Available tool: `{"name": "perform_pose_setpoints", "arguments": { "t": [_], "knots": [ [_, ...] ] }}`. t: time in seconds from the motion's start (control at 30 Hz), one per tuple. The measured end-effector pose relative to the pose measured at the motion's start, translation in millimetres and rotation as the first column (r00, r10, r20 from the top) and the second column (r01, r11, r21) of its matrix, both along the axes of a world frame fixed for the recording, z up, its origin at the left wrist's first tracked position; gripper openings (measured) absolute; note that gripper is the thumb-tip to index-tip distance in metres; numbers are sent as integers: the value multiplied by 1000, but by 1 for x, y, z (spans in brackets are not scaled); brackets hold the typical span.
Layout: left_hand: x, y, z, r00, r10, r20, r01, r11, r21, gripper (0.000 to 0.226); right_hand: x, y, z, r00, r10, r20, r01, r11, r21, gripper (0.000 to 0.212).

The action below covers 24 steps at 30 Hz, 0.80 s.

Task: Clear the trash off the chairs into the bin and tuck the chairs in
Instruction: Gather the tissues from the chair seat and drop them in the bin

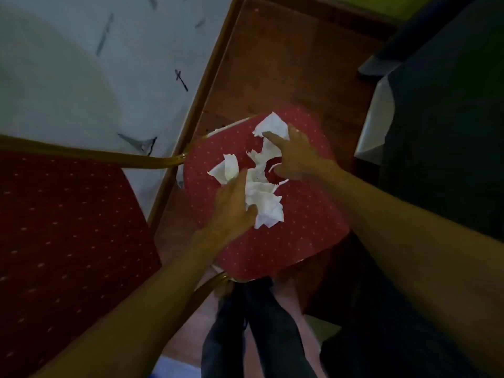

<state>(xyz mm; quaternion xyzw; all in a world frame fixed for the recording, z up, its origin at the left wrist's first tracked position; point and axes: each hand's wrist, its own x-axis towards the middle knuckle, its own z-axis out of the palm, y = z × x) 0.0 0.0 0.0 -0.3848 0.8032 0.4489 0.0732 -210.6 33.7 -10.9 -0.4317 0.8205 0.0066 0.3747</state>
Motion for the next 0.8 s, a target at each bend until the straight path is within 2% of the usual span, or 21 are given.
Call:
{"name": "perform_pose_setpoints", "arguments": {
  "t": [0.1, 0.17, 0.23, 0.3, 0.4, 0.5, 0.57, 0.7, 0.8],
  "knots": [
    [-10, -1, -36, 983, -83, 167, 99, 991, -90, 103, 9, 8, -23, 1000, 25, -7, -25, 995, 96, 94],
    [-9, 5, -50, 960, -150, 235, 175, 980, -90, 108, 27, 28, -31, 997, 15, -69, -10, 998, 65, 92],
    [-2, 19, -58, 961, -184, 207, 218, 964, -153, 91, 45, 52, -32, 989, -68, -130, 59, 996, -66, 75],
    [4, 32, -57, 976, -86, 200, 125, 973, -193, 58, 63, 73, -30, 983, -165, -80, 152, 978, -141, 59],
    [12, 46, -51, 966, -11, 260, 16, 1000, -16, 39, 90, 104, -24, 961, -267, 67, 272, 960, -72, 51],
    [24, 53, -30, 969, 65, 240, -72, 997, 21, 33, 112, 129, -11, 905, -398, 150, 408, 912, -44, 52],
    [26, 54, -6, 972, 103, 212, -113, 993, 34, 37, 125, 140, 6, 855, -490, 171, 510, 855, -94, 50],
    [24, 52, 60, 987, 83, 137, -85, 996, 9, 38, 145, 150, 55, 758, -609, 233, 649, 737, -188, 36],
    [22, 55, 111, 997, 42, 64, -43, 999, 14, 35, 155, 150, 101, 720, -642, 264, 694, 665, -277, 26]
  ]
}}
